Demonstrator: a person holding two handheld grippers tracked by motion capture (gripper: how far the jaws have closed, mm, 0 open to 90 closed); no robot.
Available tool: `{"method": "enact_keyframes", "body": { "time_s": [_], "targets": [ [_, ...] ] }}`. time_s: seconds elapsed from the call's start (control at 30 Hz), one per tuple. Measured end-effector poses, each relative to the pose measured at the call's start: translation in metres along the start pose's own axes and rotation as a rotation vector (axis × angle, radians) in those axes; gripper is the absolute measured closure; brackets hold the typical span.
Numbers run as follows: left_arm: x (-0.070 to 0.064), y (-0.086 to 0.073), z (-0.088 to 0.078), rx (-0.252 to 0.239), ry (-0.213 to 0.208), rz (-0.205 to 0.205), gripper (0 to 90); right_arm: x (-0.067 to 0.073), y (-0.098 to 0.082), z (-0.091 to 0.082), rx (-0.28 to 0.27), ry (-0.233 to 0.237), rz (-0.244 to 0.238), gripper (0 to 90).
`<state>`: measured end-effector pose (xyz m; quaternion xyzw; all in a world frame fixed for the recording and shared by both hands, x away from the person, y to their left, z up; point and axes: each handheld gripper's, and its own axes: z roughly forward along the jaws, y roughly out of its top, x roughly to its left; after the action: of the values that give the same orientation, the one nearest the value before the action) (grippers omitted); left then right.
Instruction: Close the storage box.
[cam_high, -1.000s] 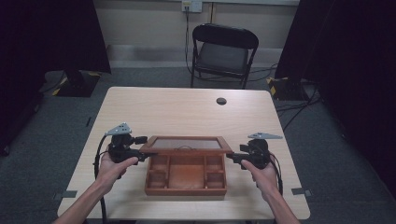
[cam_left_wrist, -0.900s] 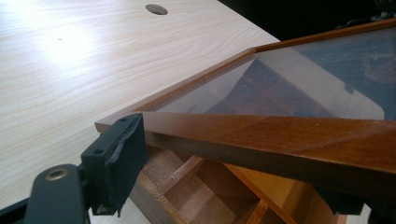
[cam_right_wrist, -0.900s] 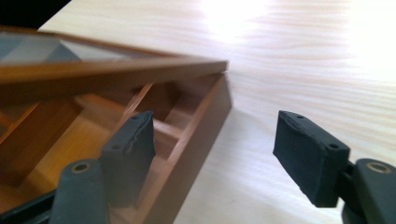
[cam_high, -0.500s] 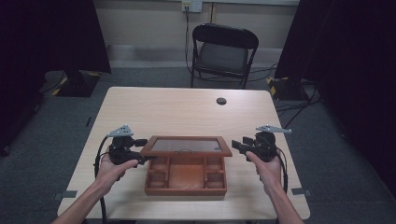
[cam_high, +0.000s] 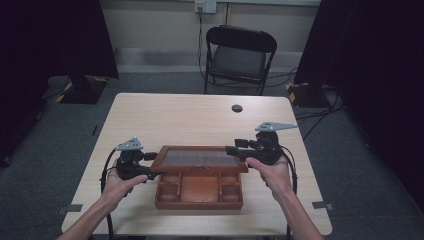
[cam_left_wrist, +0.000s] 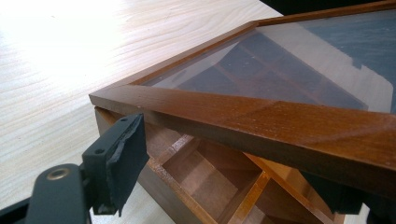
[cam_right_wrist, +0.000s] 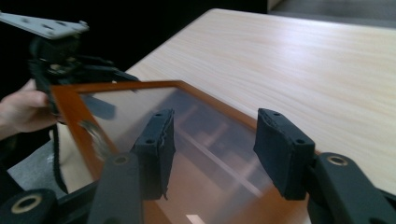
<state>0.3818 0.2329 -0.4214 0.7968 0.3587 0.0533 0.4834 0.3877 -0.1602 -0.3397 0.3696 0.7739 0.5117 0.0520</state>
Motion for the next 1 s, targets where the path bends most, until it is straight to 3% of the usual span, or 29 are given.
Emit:
{"method": "enact_keyframes", "body": {
  "time_s": [0.1, 0.13, 0.17, 0.47, 0.63, 0.83, 1.0],
  "targets": [
    [0.0, -0.002, 0.001, -0.005, -0.003, -0.007, 18.8, 0.015, 0.011, 0.012, 0.031, 0.073, -0.034, 53.2],
    [0.0, -0.003, 0.001, -0.002, -0.004, -0.005, 18.9, 0.023, 0.013, 0.019, 0.064, 0.113, -0.051, 56.0],
    [0.0, -0.004, 0.001, -0.006, -0.009, -0.01, 18.9, 0.023, 0.013, 0.019, 0.064, 0.113, -0.051, 56.0],
    [-0.001, -0.005, 0.002, -0.009, -0.004, -0.012, 19.2, 0.044, 0.012, 0.048, 0.2, 0.271, -0.133, 71.9],
    [-0.001, -0.004, 0.001, -0.014, -0.002, -0.017, 20.5, 0.046, 0.009, 0.055, 0.224, 0.303, -0.13, 75.1],
    [-0.001, -0.005, 0.001, 0.001, -0.002, -0.003, 19.9, 0.042, 0.004, 0.06, 0.229, 0.34, -0.092, 80.1],
    [-0.001, -0.005, 0.001, 0.008, 0.004, 0.003, 19.9, 0.041, 0.004, 0.06, 0.231, 0.341, -0.089, 81.1]
  ]
}}
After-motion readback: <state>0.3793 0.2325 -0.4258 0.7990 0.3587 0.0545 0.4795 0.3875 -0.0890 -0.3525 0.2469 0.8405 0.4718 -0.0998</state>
